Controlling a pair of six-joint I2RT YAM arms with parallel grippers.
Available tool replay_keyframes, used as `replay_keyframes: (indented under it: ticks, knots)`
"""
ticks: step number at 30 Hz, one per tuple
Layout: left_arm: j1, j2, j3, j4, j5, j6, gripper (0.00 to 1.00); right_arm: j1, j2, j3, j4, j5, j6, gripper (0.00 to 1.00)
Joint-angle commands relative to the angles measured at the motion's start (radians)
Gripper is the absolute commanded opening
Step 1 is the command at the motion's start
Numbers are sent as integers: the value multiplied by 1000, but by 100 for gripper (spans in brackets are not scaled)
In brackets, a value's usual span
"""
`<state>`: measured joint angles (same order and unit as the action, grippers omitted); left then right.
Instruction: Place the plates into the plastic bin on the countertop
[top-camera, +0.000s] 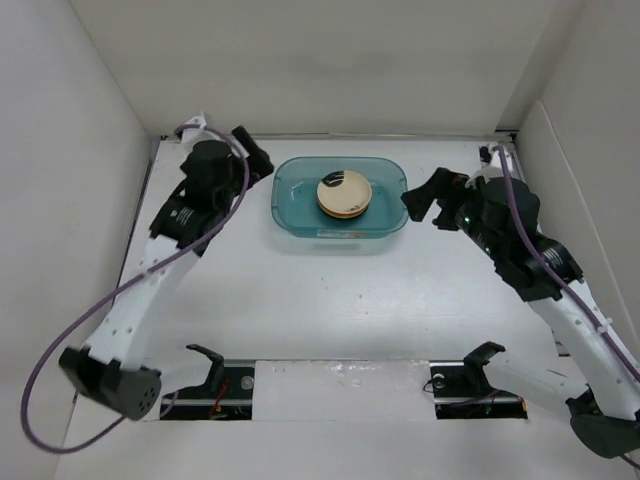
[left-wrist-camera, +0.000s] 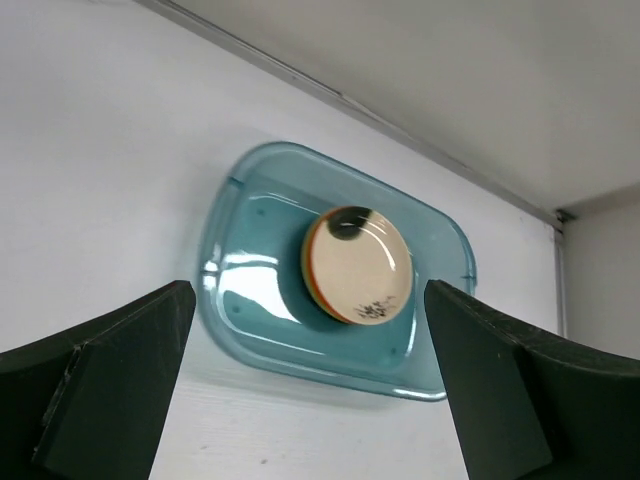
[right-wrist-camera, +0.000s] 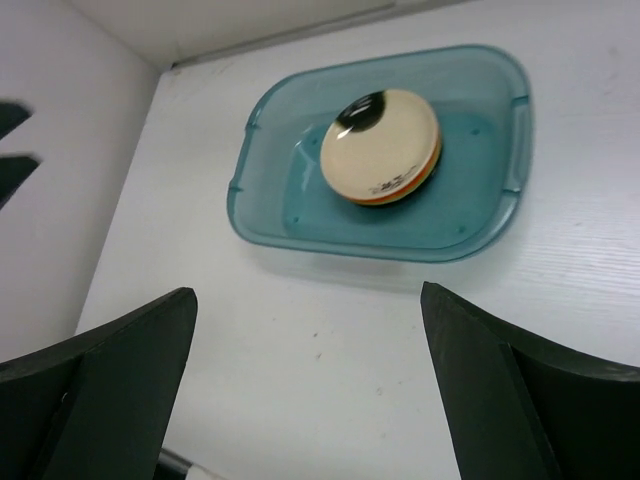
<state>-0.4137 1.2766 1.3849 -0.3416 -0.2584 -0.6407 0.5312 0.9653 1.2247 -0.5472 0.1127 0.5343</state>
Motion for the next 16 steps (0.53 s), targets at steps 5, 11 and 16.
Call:
replay_keyframes:
  ticks: [5,11,16]
  knots:
    - [9,-376,-178,-232,-282,50,100,76,-145,56,-151,275,-43,100]
    - [9,-628,-251,-309,-403,-11,100,85,-217,56,-206,349,-43,100]
    - [9,-680,-273,-318,-432,-31,100,85,-235,74,-229,358,-34,100]
